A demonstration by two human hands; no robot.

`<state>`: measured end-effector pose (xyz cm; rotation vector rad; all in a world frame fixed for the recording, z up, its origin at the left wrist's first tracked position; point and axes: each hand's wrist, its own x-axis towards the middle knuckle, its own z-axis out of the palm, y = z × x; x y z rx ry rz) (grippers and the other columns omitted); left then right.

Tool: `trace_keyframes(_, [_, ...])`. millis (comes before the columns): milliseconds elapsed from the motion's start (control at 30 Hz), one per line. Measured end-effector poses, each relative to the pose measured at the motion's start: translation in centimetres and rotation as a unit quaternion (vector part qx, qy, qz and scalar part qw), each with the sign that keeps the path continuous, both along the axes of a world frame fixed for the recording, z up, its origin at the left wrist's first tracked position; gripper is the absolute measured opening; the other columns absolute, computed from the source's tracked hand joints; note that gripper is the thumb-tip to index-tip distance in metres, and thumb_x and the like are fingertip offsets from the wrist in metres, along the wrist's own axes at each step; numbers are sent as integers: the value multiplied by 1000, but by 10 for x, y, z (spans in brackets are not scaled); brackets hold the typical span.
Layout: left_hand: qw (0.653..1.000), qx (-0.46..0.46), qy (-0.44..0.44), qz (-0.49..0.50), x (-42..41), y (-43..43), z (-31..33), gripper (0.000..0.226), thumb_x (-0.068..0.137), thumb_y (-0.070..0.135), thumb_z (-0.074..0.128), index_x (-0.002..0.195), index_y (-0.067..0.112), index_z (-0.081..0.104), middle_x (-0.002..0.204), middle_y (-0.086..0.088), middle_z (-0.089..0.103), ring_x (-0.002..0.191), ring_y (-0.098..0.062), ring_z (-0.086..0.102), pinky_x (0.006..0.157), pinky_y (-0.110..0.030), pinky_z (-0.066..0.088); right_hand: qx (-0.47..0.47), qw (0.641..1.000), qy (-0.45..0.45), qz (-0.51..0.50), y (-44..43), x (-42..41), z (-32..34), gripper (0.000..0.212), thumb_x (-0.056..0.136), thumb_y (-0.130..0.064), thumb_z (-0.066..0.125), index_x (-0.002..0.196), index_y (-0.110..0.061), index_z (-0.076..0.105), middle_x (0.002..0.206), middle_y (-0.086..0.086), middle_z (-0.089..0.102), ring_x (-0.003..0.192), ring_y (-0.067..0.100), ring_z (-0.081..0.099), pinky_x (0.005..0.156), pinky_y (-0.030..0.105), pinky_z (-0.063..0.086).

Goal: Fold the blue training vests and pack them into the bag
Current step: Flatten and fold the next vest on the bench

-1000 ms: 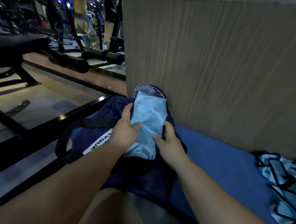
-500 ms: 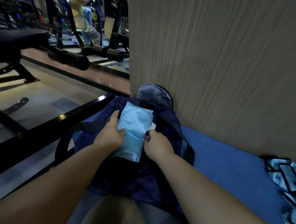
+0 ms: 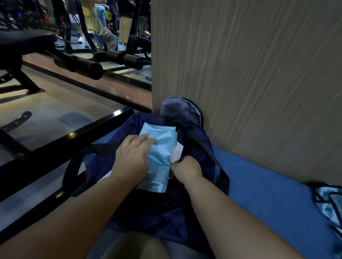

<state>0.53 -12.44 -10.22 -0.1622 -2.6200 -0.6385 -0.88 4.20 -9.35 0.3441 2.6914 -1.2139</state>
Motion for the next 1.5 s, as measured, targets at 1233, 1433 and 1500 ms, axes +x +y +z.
trace_keyframes(1233, [974,155,-94,-134,-17,73,3,32,102,26,43,129,21,60,129,0,60,122,-21,51,101,-28,35,-76,982,96,-144,75,25,1,32,102,-29,40,91,-3,56,102,16,65,91,29,56,84,38,45])
trace_keyframes(1433, [977,-14,-204,52,-16,21,-3,50,101,45,30,150,33,28,162,8,15,150,-23,4,117,-53,2,124,942,312,20,56,36,0,54,92,-15,49,143,-28,40,152,2,32,143,24,26,117,43,26])
trace_keyframes(1500, [957,22,-287,33,-17,16,-11,54,102,44,28,154,37,12,164,10,1,150,-24,-7,117,-57,-4,199,908,329,167,43,38,3,57,92,-28,29,148,-33,36,162,-8,13,151,15,-4,122,40,0])
